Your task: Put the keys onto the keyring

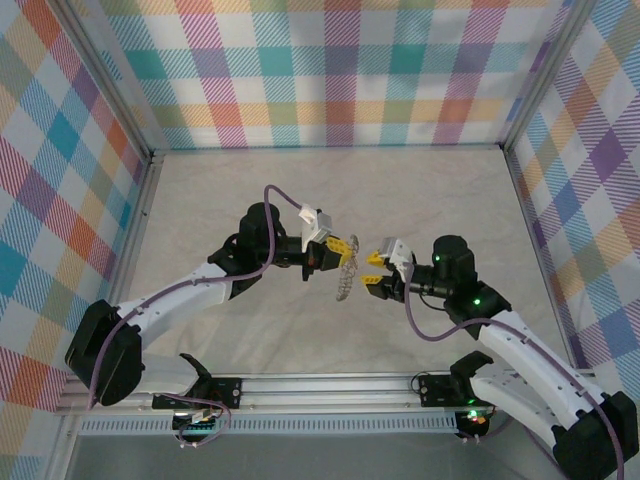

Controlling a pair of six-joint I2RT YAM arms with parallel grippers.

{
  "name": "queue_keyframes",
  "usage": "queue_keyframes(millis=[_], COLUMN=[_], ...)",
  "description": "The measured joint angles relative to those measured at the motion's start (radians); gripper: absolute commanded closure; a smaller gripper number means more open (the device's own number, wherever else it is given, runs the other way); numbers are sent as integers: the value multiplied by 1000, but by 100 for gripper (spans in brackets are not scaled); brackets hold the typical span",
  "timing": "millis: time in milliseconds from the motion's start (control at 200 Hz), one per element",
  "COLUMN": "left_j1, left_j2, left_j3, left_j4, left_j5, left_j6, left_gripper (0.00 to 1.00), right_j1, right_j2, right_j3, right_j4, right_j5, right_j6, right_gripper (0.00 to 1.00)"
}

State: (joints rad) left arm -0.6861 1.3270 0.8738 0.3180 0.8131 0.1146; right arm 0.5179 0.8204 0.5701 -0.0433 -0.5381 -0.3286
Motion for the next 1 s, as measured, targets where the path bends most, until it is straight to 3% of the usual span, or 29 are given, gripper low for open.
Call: queue_keyframes(millis=[320,685,1000], left_j1=[0,0,0], left_j2=[5,26,41], left_j3=[0,16,27], left_j4=[4,26,26], left_j5=[0,-2,-3], left_j6=[-25,-48,-51], left_gripper=[100,100,100], right_j1=[9,37,40], right_j2=[109,119,101], right_j3=[-8,-14,-26], right_j4=[148,219,221], right_j5=[19,29,81], right_j6=[79,108,101], right_gripper=[55,86,97])
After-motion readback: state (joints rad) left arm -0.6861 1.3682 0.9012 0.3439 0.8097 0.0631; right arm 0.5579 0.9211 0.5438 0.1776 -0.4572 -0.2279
